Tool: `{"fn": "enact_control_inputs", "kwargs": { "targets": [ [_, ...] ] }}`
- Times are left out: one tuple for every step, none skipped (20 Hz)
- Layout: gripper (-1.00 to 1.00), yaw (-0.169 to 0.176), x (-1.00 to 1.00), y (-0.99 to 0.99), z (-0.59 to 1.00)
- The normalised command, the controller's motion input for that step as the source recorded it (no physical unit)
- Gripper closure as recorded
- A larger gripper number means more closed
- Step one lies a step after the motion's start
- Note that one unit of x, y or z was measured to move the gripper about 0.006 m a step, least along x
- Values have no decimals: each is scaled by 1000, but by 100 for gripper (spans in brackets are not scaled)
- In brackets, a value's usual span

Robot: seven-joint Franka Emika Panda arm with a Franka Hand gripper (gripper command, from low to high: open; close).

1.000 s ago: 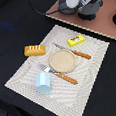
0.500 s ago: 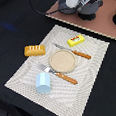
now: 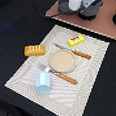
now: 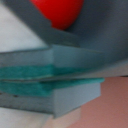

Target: Interact with the objects in diverse but meaningful ways.

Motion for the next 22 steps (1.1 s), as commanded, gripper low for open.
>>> {"fn": "enact_control_inputs", "kwargs": {
  "targets": [
    [100,-36,571,0,126],
    [100,-40,577,0,134],
    [100,-44,580,0,149],
    [100,-55,597,0,160],
    [100,-65,660,0,203],
    [100,-76,671,0,211],
    [100,-86,711,0,226],
    [100,-92,697,0,231],
    [100,-94,689,0,231],
    [100,-92,686,0,226],
    [100,-91,623,0,166],
    [100,-87,569,0,137],
    [100,-81,546,0,114],
    [100,-70,400,0,54],
    [100,-16,131,140,0],
    [100,0,0,143,-37],
    [100,0,-100,166,-71],
    [100,13,-177,174,-106],
    [100,42,-260,206,-134],
    [100,61,-314,197,-134],
    [100,81,-431,197,-131],
    [100,92,-474,249,-114]
  ]
}}
